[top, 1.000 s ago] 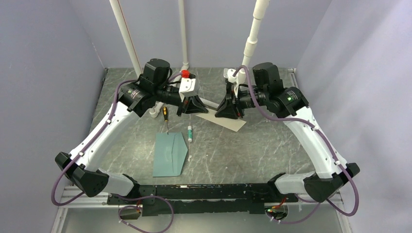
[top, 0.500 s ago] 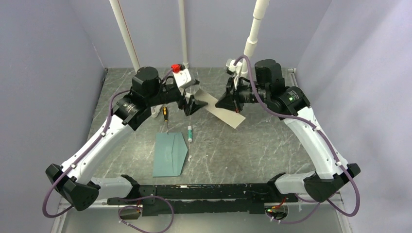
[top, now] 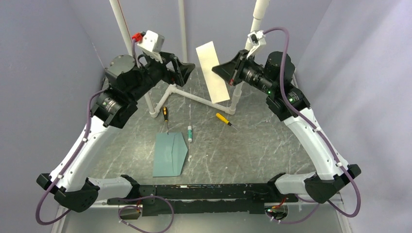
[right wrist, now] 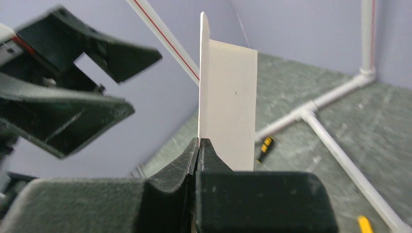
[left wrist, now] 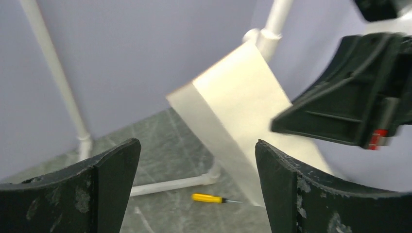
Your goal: Place the letter into the envelope and seal it
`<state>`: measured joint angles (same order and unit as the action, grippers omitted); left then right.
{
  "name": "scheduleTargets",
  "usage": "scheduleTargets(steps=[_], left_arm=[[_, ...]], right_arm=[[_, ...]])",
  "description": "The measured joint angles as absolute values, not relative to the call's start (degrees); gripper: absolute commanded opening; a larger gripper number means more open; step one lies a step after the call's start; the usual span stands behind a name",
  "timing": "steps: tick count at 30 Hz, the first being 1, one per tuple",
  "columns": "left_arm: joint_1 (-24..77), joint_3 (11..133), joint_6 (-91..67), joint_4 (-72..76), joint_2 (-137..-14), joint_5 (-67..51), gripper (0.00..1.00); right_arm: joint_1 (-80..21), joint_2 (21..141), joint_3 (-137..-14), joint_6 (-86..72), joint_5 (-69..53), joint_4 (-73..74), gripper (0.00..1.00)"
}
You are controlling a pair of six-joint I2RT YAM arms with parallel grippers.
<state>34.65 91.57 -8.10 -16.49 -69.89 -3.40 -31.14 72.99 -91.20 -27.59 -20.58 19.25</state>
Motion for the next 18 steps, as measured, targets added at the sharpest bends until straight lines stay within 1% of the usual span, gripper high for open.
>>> scheduleTargets(steps=[1, 2, 4, 6, 10, 13, 18], left_arm=[[34.4, 92.8, -10.3, -17.5, -70.0, -3.9, 0.92], [34.0, 94.0, -12.8, -18.4, -70.0, -5.1, 0.88], [32.9, 95.4, -17.4, -19.0, -70.0, -7.8, 0.73], [31.8, 95.9, -21.9, -19.1, -70.3, -10.9, 0.61], [28.9, 94.0, -29.8, -16.8, -71.3, -18.6, 0.54], [26.4, 89.6, -35.6, -12.5, -71.7, -24.7, 0.50], [24.3, 85.7, -43.5, -4.9, -73.1, -32.1, 0.45]], right_arm=[[-31.1, 73.3, -91.2, -29.8, -20.5, 16.9, 0.00], [-31.1, 73.7, -91.2, -31.8, -20.5, 14.7, 0.00], [-31.1, 74.5, -91.2, -34.9, -21.0, 11.0, 0.00], [-31.1, 75.4, -91.2, -37.8, -21.8, 8.1, 0.00], [-31.1, 76.8, -91.2, -42.6, -23.8, 4.4, 0.00], [-31.1, 76.9, -90.7, -46.0, -25.0, 1.5, 0.00], [-31.1, 75.9, -89.4, -49.9, -26.6, -2.3, 0.00]])
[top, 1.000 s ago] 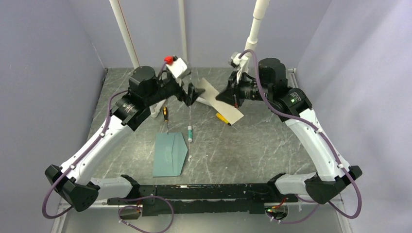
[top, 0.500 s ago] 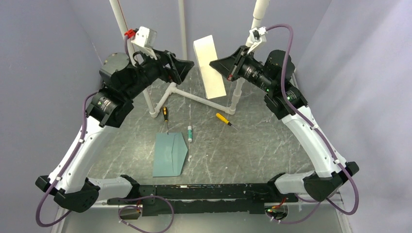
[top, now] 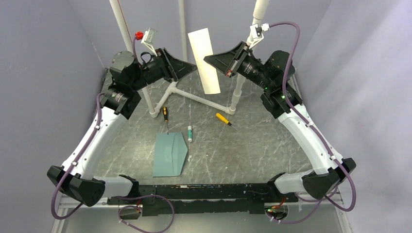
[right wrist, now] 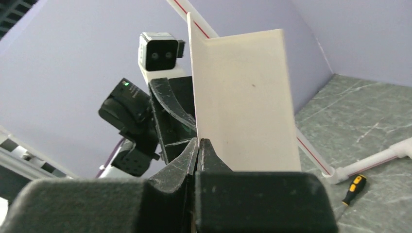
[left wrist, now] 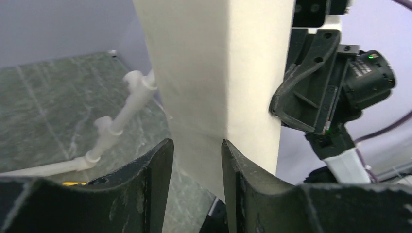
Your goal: Place the letter into the envelope and seal it
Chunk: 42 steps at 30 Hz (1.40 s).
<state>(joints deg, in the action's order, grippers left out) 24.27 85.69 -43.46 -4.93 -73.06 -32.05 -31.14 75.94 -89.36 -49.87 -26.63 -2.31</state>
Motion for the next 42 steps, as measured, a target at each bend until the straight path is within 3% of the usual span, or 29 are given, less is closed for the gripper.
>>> scheduleTargets(steps=[8, 12, 14, 20, 30, 42], left_arm=[[24.3, 84.5, -47.4, 1.1, -72.9, -35.1, 0.41], [24.3, 83.5, -46.2, 0.8, -70.8, -33.7, 0.63], [24.3, 83.4, -45.7, 0.8, -69.9, -33.3, 0.66], [24.3, 82.6, -46.4, 3.7, -68.5, -34.4, 0.59], [24.3, 82.1, -47.8, 6.4, -70.1, -37.8, 0.57], [24.3, 81.8, -51.7, 11.6, -70.5, -40.6, 0.39]], right_arm=[[-31.1, 75.7, -87.3, -54.7, -29.1, -7.4, 0.00], [-31.1, 75.7, -86.9, -55.1, -28.7, -7.2, 0.00], [-31.2, 75.7, -86.9, -55.1, -28.6, -7.3, 0.00], [-31.2, 75.8, -86.3, -57.3, -29.2, -9.3, 0.00], [-31.2, 76.9, -85.8, -61.6, -32.1, -14.6, 0.00], [-31.4, 78.1, -84.1, -62.5, -32.2, -15.8, 0.00]])
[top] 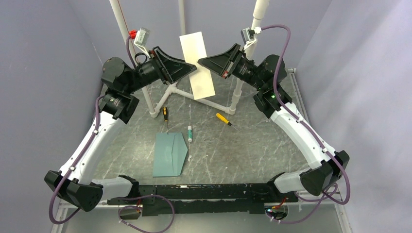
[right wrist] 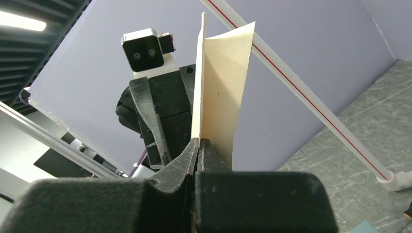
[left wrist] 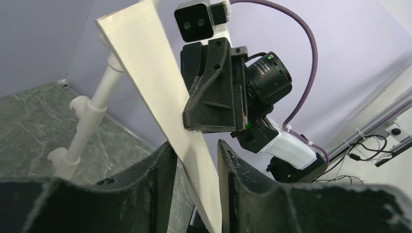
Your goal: Place the letter into the envelope and seal it
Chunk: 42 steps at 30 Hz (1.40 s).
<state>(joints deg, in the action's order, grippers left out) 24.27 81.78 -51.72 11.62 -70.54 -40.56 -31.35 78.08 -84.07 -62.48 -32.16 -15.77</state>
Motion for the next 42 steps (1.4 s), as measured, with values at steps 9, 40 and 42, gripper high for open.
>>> scheduleTargets(steps=[9, 40, 42], left_arm=[[24.2, 80.9, -51.8, 11.2, -70.7, -39.2, 0.03], [24.1, 80.9, -50.5, 16.8, -72.0, -47.7, 0.17], [24.1, 80.9, -49.9, 16.0, -71.9, -47.2, 0.29]], right_arm=[[-31.7, 78.1, -83.5, -61.2, -34.1, -18.8, 0.14], [-32.3, 75.1, -82.1, -42.6, -47.3, -6.3, 0.00], [-32.4, 75.0, -82.1, -43.2, -48.3, -6.6, 0.00]])
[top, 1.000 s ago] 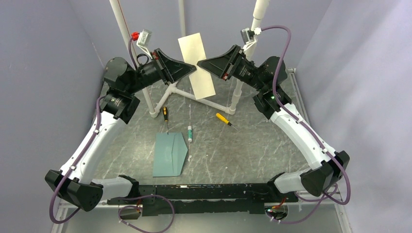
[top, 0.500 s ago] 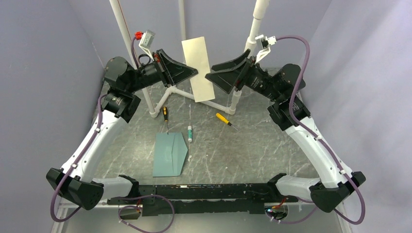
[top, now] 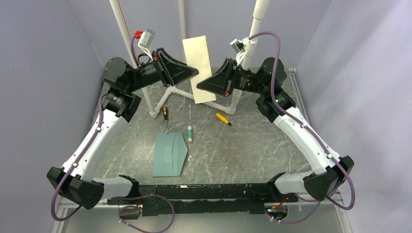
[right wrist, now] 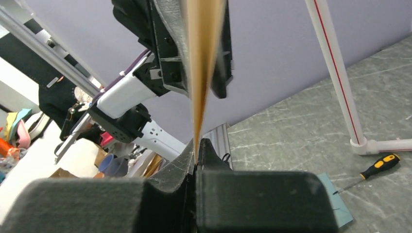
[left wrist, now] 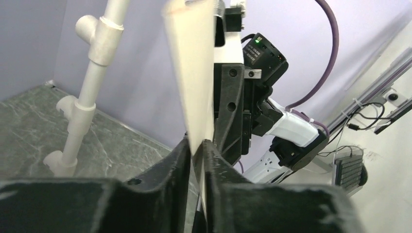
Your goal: Place the letter into the envelope and seal it
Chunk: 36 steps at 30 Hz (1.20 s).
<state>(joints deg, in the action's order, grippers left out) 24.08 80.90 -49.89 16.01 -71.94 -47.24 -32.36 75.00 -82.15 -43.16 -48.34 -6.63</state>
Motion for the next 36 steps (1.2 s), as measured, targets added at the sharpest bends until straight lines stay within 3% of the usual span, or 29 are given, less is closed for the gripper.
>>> scheduleTargets(steps=[2, 5, 9, 12, 14, 16, 17, 19, 20, 23, 24, 26, 27, 31, 32, 34, 36], left_arm=[[24.1, 81.0, -49.1, 14.9, -71.9, -46.6, 0.35], [24.1, 81.5, -48.7, 13.1, -72.0, -45.6, 0.33], [24.0, 82.4, -48.9, 12.6, -72.0, -44.8, 0.20], [23.6, 82.7, -49.1, 12.6, -72.0, -44.5, 0.15], [23.3, 82.7, -49.1, 12.6, -72.0, -44.2, 0.04], [23.1, 82.7, -49.2, 12.6, -72.0, -44.3, 0.02], [23.0, 82.7, -49.2, 12.5, -72.0, -44.8, 0.02], [23.0, 82.7, -49.2, 12.6, -72.0, -45.5, 0.02], [23.1, 82.7, -49.2, 12.6, -72.0, -45.9, 0.02], [22.9, 82.7, -49.1, 13.2, -72.0, -45.7, 0.02], [22.8, 82.7, -49.0, 13.4, -72.0, -45.6, 0.02], [22.7, 82.7, -48.8, 13.5, -72.0, -45.3, 0.03], [22.7, 82.7, -48.8, 13.5, -72.0, -45.2, 0.03], [22.7, 82.7, -49.2, 14.6, -72.1, -45.9, 0.02], [22.7, 82.7, -49.4, 15.2, -72.1, -46.3, 0.02], [22.7, 82.7, -49.9, 16.4, -72.2, -47.0, 0.02], [22.7, 82.7, -49.9, 17.2, -72.3, -47.5, 0.03]], right_arm=[[-32.4, 74.9, -82.2, -43.4, -49.1, -6.9, 0.00], [-32.4, 74.9, -82.2, -43.7, -51.2, -7.1, 0.00], [-32.3, 74.9, -82.3, -42.4, -54.8, -5.9, 0.00], [-32.3, 74.9, -82.6, -39.9, -56.7, -3.2, 0.00], [-32.4, 74.9, -82.6, -38.4, -57.7, -1.9, 0.00], [-32.3, 74.9, -82.6, -36.9, -58.8, -0.3, 0.00], [-32.3, 74.9, -82.6, -36.1, -59.1, 0.3, 0.02], [-32.2, 74.9, -82.6, -34.6, -59.7, 1.3, 0.21], [-32.2, 74.9, -82.6, -34.2, -60.1, 1.6, 0.26], [-32.3, 74.7, -82.2, -32.2, -62.4, 3.8, 0.30], [-32.3, 74.5, -81.8, -31.7, -63.0, 4.4, 0.28], [-32.4, 74.0, -81.0, -30.8, -63.8, 5.5, 0.06], [-32.4, 73.7, -80.6, -30.1, -64.1, 6.0, 0.00], [-32.3, 73.1, -79.3, -28.3, -64.1, 7.7, 0.00], [-32.3, 73.1, -79.3, -28.0, -64.1, 7.9, 0.02], [-32.3, 73.1, -79.3, -27.4, -63.5, 8.1, 0.33], [-32.3, 73.0, -79.4, -26.8, -63.1, 9.2, 0.49]])
